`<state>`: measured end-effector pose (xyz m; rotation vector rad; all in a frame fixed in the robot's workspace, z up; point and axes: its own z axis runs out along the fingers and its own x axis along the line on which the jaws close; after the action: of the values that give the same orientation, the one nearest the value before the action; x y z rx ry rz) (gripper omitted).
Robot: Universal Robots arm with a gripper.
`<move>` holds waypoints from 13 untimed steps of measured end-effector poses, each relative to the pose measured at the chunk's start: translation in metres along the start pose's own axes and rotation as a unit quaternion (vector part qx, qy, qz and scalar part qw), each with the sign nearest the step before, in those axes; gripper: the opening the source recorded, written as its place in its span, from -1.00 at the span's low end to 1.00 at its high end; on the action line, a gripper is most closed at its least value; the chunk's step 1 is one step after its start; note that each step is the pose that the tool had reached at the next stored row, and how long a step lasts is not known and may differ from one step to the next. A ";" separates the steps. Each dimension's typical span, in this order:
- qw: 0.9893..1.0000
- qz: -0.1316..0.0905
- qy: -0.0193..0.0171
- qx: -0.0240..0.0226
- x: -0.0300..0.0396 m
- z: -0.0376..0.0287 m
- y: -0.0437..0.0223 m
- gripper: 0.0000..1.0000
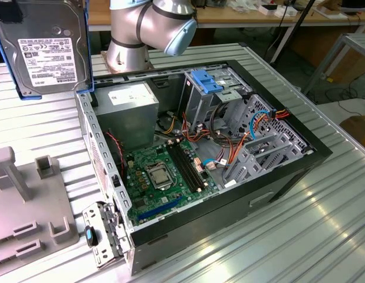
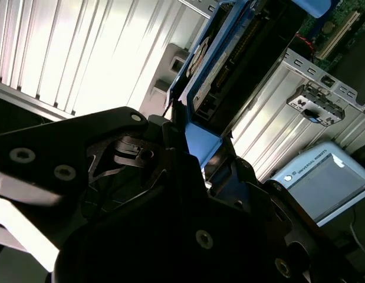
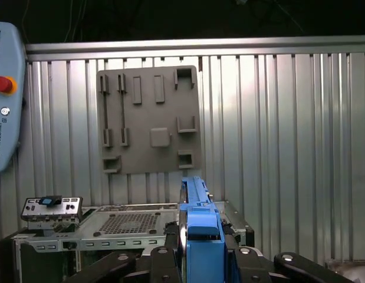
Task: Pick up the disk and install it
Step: 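Pick up the disk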
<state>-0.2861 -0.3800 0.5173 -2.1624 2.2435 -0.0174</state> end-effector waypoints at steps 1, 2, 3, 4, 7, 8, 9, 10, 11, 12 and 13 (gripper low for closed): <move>1.000 0.000 0.000 0.000 -0.0001 0.0001 -0.0039 -0.26; 1.000 0.000 0.000 0.000 -0.0003 0.0003 -0.0071 -0.26; 1.000 0.000 0.000 0.000 -0.0004 0.0003 -0.0095 -0.26; 1.000 0.000 0.000 0.000 -0.0005 0.0005 -0.0128 -0.26; 1.000 0.000 0.000 0.000 -0.0008 0.0008 -0.0211 -0.26; 1.000 0.000 0.000 0.000 -0.0009 0.0010 -0.0247 -0.26; 1.000 0.000 0.000 0.000 -0.0010 0.0011 -0.0277 -0.26; 1.000 0.000 0.000 0.000 -0.0013 0.0012 -0.0333 -0.26; 1.000 0.000 0.000 0.000 -0.0013 0.0014 -0.0364 -0.26; 1.000 0.000 0.000 0.000 -0.0015 0.0015 -0.0398 -0.26; 1.000 0.000 0.000 0.000 -0.0016 0.0017 -0.0444 -0.26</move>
<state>-0.2415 -0.3800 0.5167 -2.1625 2.2436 -0.0174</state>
